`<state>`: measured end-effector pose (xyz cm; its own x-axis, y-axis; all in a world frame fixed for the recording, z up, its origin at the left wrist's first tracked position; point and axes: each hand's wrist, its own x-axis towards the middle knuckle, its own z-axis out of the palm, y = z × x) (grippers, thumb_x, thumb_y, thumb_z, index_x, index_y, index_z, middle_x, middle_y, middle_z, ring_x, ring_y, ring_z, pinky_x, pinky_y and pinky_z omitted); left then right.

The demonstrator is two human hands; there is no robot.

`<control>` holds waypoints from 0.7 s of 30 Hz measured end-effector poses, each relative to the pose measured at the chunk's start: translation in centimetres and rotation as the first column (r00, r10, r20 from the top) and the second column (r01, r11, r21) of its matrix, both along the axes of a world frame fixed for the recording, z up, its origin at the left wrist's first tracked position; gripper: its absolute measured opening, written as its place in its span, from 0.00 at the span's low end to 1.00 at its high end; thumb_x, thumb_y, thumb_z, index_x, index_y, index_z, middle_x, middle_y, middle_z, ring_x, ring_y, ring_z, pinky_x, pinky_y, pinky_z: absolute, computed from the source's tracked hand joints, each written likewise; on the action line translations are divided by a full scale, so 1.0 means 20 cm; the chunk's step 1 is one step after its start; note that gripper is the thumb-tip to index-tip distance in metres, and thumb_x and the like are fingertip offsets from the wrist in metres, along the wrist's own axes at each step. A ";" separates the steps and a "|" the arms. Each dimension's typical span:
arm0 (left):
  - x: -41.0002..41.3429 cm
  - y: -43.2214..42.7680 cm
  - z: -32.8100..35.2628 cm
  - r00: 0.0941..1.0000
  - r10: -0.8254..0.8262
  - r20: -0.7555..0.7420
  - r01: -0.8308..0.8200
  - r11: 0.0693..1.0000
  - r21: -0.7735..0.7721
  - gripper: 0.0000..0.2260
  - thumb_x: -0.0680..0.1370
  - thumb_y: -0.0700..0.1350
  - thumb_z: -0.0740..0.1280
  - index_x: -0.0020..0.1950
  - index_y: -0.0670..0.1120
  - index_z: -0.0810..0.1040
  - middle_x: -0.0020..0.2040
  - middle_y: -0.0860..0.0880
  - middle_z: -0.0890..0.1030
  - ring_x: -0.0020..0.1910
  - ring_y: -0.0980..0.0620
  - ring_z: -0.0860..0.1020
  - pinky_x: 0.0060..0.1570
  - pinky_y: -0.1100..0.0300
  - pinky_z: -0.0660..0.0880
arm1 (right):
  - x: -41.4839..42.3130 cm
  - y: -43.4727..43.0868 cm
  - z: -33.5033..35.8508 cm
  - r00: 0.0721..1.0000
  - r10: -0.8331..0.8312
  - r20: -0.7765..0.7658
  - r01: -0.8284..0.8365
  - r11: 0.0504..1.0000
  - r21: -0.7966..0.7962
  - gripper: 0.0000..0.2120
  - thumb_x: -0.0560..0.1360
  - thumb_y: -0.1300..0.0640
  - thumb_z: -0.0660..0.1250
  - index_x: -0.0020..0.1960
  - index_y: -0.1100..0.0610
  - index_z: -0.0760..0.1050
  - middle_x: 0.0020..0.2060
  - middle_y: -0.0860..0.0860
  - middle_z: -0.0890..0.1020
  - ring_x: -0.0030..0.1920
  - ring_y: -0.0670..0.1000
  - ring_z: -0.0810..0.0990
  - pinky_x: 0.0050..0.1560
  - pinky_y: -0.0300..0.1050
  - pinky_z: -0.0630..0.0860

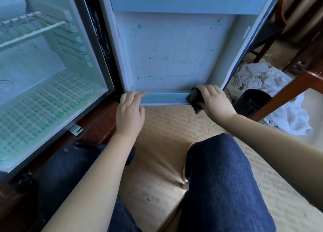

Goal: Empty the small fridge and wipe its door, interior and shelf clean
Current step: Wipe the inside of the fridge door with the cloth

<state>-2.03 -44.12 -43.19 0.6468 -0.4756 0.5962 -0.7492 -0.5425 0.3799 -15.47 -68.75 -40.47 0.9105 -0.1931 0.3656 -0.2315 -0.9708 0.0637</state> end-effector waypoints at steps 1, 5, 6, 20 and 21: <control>0.01 0.00 -0.01 1.000 -0.010 0.001 0.010 1.000 -0.001 0.18 0.72 0.30 0.62 0.61 0.39 0.79 0.53 0.44 0.80 0.55 0.43 0.74 0.52 0.52 0.77 | 0.02 0.02 -0.02 0.999 -0.014 0.042 0.014 1.000 0.010 0.26 0.64 0.66 0.76 0.60 0.67 0.74 0.47 0.63 0.79 0.47 0.66 0.77 0.50 0.58 0.75; 0.03 0.01 -0.04 0.999 -0.030 0.030 0.030 0.999 -0.021 0.19 0.72 0.30 0.61 0.62 0.39 0.79 0.54 0.44 0.80 0.56 0.44 0.73 0.55 0.51 0.76 | 0.07 0.07 -0.05 0.996 -0.041 0.080 0.039 0.999 0.026 0.21 0.60 0.67 0.76 0.51 0.68 0.75 0.40 0.62 0.78 0.41 0.64 0.76 0.46 0.55 0.74; 0.03 0.01 -0.05 0.999 -0.030 0.035 0.031 0.999 -0.033 0.19 0.72 0.30 0.60 0.62 0.39 0.79 0.54 0.44 0.80 0.56 0.45 0.72 0.56 0.51 0.76 | 0.10 0.09 -0.06 0.997 -0.033 0.074 0.031 0.999 0.021 0.20 0.59 0.67 0.76 0.49 0.68 0.75 0.39 0.62 0.77 0.39 0.63 0.76 0.44 0.54 0.75; 0.04 0.09 -0.02 0.992 -0.113 0.050 0.110 0.992 0.068 0.22 0.72 0.29 0.63 0.66 0.37 0.75 0.63 0.43 0.77 0.63 0.46 0.70 0.67 0.59 0.65 | 0.49 0.57 -0.11 0.963 0.155 0.220 -0.151 0.988 -0.035 0.12 0.61 0.65 0.74 0.43 0.61 0.77 0.36 0.56 0.77 0.37 0.57 0.77 0.38 0.48 0.74; 0.04 0.09 -0.02 0.992 -0.122 0.040 0.119 0.990 0.082 0.23 0.72 0.29 0.63 0.67 0.37 0.74 0.65 0.43 0.76 0.65 0.47 0.69 0.68 0.60 0.64 | 0.45 0.51 -0.11 0.971 0.145 0.188 -0.142 0.989 -0.034 0.14 0.61 0.65 0.74 0.45 0.62 0.77 0.37 0.56 0.77 0.38 0.58 0.77 0.39 0.48 0.74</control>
<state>-1.32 -42.29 -43.57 0.5554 -0.5952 0.5808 -0.8262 -0.4742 0.3041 -6.39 -58.53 -42.58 0.8422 -0.0564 0.5362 -0.0995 -0.9937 0.0517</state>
